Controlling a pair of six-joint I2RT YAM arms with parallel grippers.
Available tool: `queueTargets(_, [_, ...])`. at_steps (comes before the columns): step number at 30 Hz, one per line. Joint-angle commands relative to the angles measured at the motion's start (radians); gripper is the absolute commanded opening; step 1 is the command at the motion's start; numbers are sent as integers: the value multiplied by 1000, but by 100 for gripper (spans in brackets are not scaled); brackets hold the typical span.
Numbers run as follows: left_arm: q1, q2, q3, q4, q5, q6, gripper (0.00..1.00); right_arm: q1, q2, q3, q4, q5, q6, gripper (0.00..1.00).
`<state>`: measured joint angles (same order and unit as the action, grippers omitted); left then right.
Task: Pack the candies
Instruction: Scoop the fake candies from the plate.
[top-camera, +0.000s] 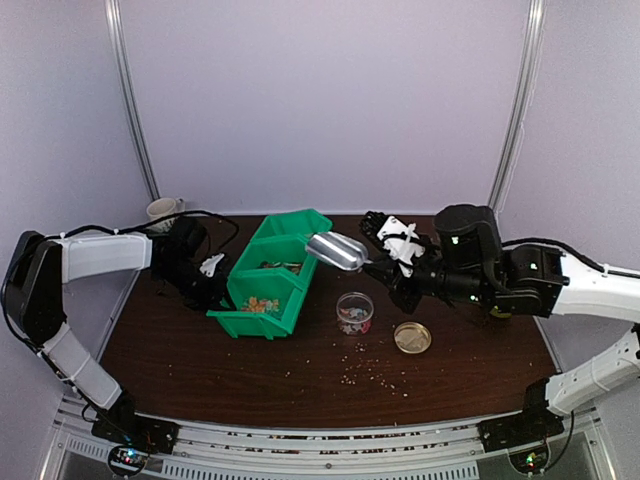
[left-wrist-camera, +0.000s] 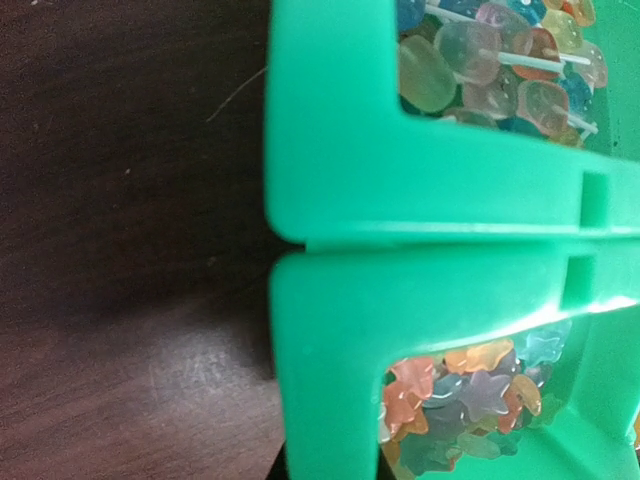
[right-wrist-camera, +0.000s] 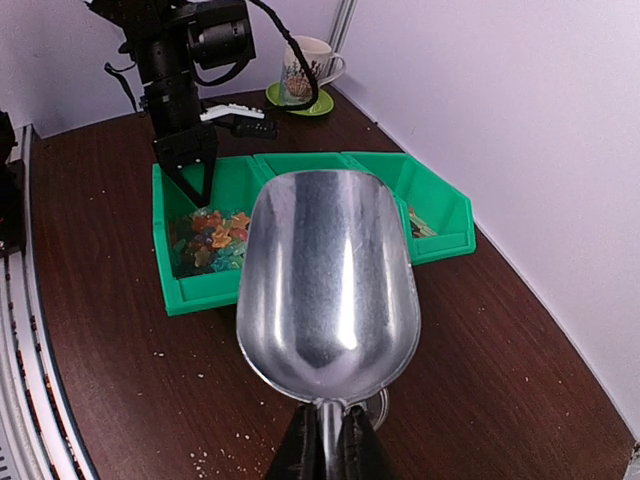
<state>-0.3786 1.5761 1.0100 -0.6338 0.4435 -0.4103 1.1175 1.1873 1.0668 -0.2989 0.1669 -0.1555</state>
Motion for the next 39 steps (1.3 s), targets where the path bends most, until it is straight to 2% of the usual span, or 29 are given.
queueTargets(1, [-1,-56,84,90,-55,80,0,22,107,161,-239,-47,-21,0])
queueTargets(6, [-23,-50,97,63,-108,96,0,60,282,350,-453,-40,-59,0])
queueTargets(12, [-37,-47,103,53,-130,106,0,93,481,543,-615,-1,-85,0])
queueTargets(21, [-61,-41,120,23,-192,117,0,120,664,740,-726,32,-81,0])
queueTargets(39, [-114,-34,140,-4,-257,140,0,133,907,1042,-890,106,-93,0])
